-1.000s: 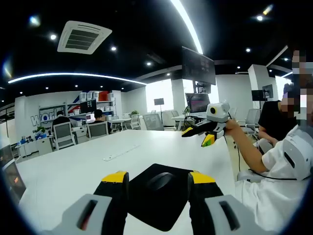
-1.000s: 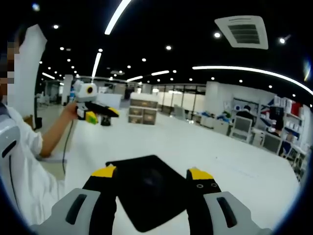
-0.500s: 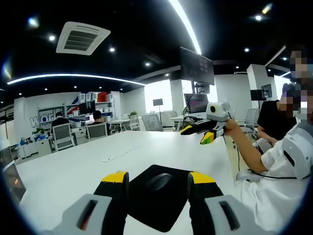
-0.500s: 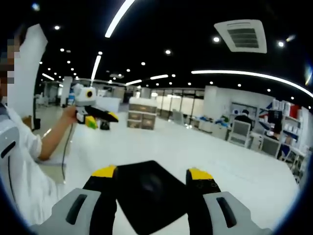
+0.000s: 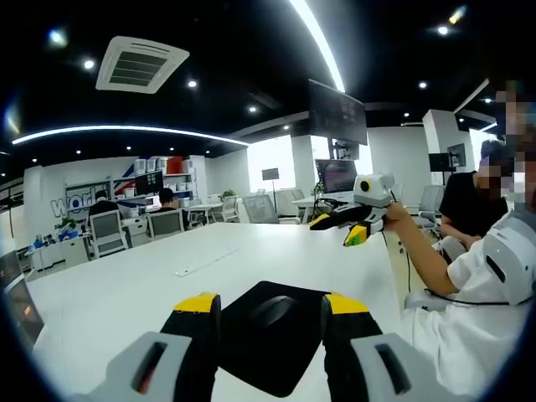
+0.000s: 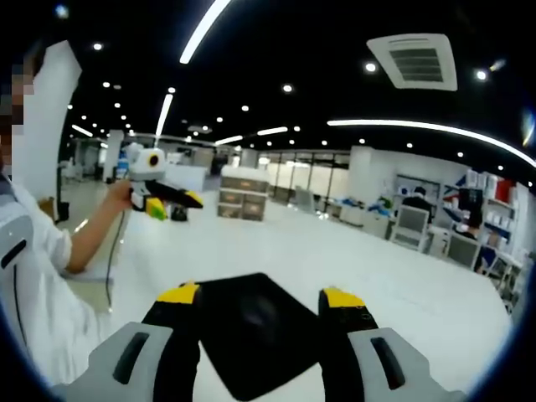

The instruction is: Arrange the mouse and mouse pad neatly on the desk surface

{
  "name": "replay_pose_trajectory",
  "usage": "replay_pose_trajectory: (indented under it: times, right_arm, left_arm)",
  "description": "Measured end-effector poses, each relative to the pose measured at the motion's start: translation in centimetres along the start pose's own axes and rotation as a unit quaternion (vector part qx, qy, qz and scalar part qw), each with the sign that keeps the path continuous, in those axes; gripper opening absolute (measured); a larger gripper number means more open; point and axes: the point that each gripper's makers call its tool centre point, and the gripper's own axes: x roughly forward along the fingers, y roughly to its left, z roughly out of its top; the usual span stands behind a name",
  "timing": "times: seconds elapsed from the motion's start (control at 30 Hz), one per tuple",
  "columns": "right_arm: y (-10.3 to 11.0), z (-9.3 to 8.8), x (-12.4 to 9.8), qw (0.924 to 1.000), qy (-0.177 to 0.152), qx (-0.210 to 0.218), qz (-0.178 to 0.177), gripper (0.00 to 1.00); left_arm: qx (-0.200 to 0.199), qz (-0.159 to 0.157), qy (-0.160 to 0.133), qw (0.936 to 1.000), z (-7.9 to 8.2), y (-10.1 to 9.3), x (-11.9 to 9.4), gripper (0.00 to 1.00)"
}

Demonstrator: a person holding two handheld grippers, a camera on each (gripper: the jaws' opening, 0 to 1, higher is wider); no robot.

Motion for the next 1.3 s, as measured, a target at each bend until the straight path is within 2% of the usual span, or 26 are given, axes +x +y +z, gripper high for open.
replay_pose_trajectory:
  times: [0.7, 0.83, 0.97, 1.3]
  right_arm:
    - [0.1, -0.2, 0.4, 1.0, 0.003, 0.001, 0.006, 0.54]
    - [0.2, -0.3, 0.6, 0.9999, 0.003, 0.002, 0.009, 0.54]
    - [0.2, -0.7, 1.1, 0.9998, 0.007, 0.007, 0.018, 0.54]
    - [0.7, -1.8, 2.1, 0.9986, 0.014, 0.026, 0.045, 0.61]
  left_arm:
    - [0.001, 0.008, -0.002, 1.0, 0.0, -0.1, 0.8, 0.48]
    - [0.001, 0.004, 0.006, 1.0, -0.5, -0.3, 1.7, 0.48]
    - [0.019, 0.024, 0.03, 0.9991, -1.2, 0.2, 2.5, 0.48]
    - [0.013, 0.017, 0.054, 0.9983, -2.7, 0.6, 4.1, 0.48]
